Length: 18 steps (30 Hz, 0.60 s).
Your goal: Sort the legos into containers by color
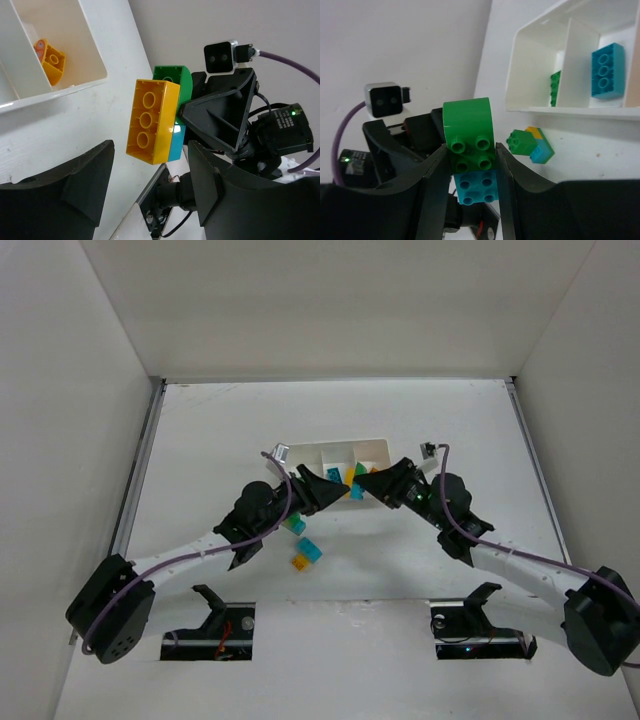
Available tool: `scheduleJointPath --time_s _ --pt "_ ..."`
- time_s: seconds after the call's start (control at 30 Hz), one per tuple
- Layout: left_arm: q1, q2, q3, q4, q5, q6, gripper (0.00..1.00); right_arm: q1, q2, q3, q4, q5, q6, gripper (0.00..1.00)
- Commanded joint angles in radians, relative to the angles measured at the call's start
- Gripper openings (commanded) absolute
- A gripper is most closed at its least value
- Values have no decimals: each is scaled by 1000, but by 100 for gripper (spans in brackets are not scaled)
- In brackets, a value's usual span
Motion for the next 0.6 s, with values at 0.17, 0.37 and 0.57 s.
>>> scheduleJointPath --time_s 0.17,0.37,0.57 --pt "-11 47 -2 220 -4 -78 53 -20 44 -64 329 -74 162 28" --pt "-13 93 -4 313 -14 -133 48 -33 102 -87 455 -105 228 29" --pt "-11 109 -8 339 -21 -155 40 -40 127 -89 515 -113 261 30"
